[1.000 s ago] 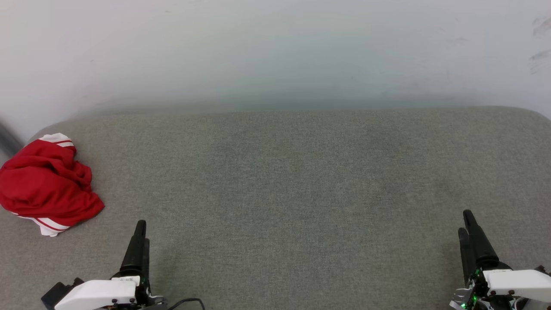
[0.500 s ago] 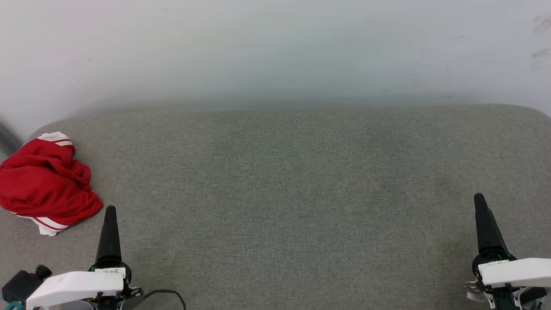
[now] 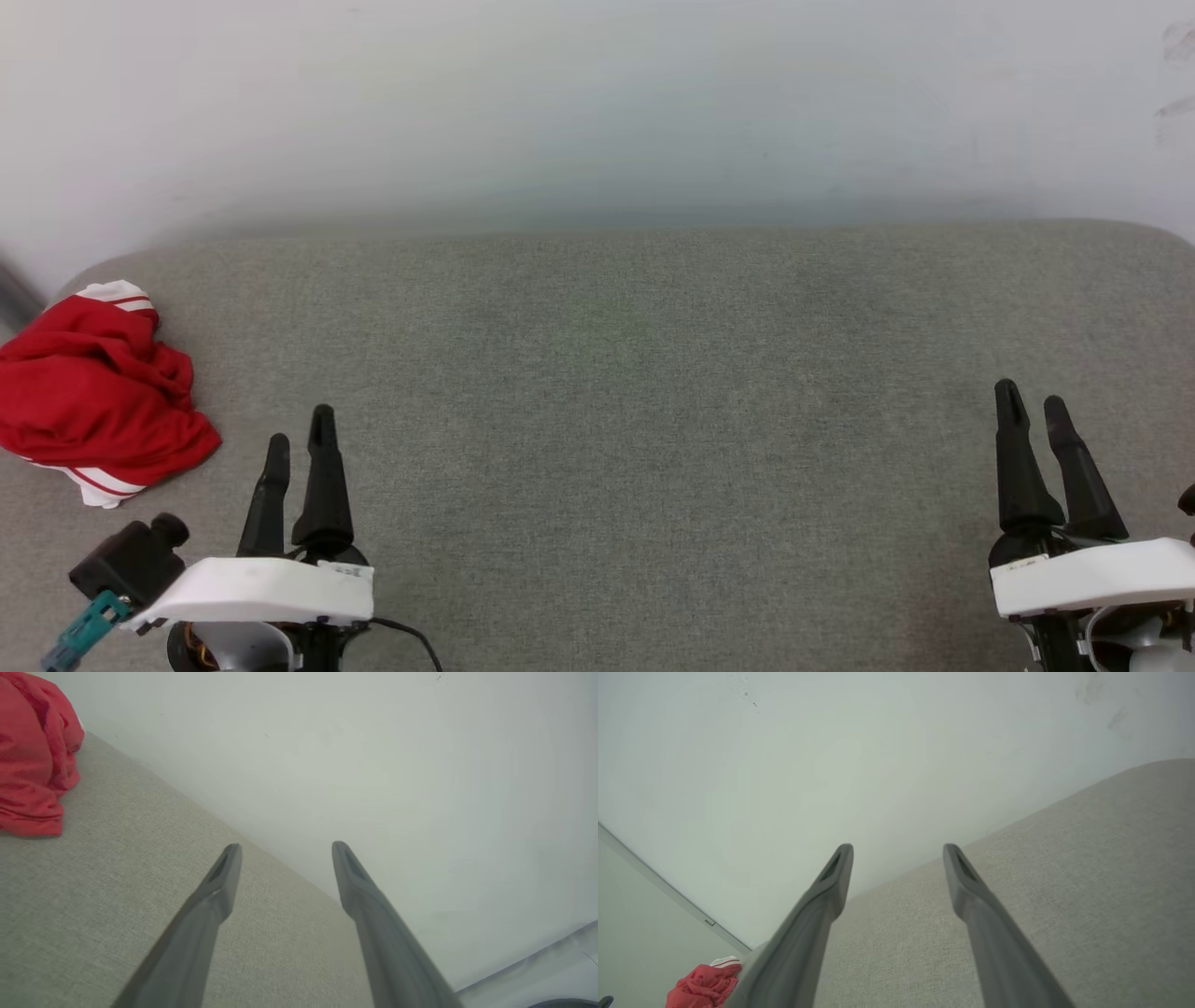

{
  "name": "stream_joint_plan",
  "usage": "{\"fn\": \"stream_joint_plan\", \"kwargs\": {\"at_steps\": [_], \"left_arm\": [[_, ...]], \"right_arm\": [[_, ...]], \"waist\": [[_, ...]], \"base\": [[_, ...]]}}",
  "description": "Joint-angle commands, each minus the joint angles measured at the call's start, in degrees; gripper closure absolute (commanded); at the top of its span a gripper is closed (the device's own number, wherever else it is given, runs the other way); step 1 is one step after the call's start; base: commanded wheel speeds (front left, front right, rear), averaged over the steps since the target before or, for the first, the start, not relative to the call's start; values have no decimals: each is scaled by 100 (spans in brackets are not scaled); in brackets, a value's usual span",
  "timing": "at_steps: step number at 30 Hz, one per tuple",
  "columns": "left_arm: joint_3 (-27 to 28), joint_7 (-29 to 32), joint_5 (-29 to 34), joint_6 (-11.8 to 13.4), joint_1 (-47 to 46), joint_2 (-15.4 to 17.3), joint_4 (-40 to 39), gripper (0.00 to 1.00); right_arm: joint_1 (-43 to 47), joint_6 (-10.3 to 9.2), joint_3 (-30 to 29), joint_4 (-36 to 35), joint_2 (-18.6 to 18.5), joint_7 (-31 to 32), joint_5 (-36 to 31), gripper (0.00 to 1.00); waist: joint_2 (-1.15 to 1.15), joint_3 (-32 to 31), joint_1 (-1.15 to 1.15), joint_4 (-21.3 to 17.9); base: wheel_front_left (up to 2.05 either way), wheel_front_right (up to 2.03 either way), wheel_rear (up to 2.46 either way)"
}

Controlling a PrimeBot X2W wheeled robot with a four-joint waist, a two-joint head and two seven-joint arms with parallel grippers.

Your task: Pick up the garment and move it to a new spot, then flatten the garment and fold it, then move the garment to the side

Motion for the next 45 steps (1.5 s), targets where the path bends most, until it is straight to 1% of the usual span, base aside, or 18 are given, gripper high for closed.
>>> {"fn": "stream_joint_plan", "kwargs": {"at_steps": [1,4,9,13,19,27,31,36,40,42,45], "left_arm": [[-41,-43,202,27,-8,15,-117,0],[-187,-96,565,81,27,15,-188,0],[-408,-179,1180,39,93,71,-193,0],[-644,-247,1580,242,106,160,-233,0],[-1082,-337,2045,544,127,395,-170,0],[-1632,-457,2547,1080,28,703,-309,0],[-1968,-510,2813,1385,-22,888,-402,0],[-2437,-576,3107,1685,-105,1133,-358,0],[-2717,-625,3190,1951,-159,1214,-380,0],[-2763,-655,3198,2023,-161,1238,-440,0],[-2756,-688,3097,1967,-95,1199,-504,0]], "right_arm": [[-3,0,1,-117,-6,-67,-149,0],[10,0,89,-199,-5,-115,-467,0],[72,0,102,-278,-5,-199,-923,0],[127,0,160,-269,-6,-270,-1358,0],[189,0,197,-272,-5,-359,-1860,0],[211,0,226,-233,-4,-469,-2338,0],[211,0,270,-231,-4,-523,-2591,0],[215,0,302,-229,-3,-594,-2890,0],[222,0,321,-243,-3,-645,-3136,0],[230,0,348,-251,-3,-670,-3228,0],[246,0,316,-268,-3,-709,-3233,0]], "waist": [[0,-1,0,-1],[0,2,0,-4],[0,1,0,-14],[0,2,0,-9],[0,10,0,13],[0,29,0,18],[0,39,0,10],[0,43,0,-5],[0,49,0,-12],[0,56,0,-13],[0,61,0,-11]], "base": [[0,0,0],[0,0,0],[0,0,0],[0,0,0],[0,0,0],[0,0,0],[0,0,0],[0,0,0],[0,0,0],[0,0,0],[0,0,0]]}}
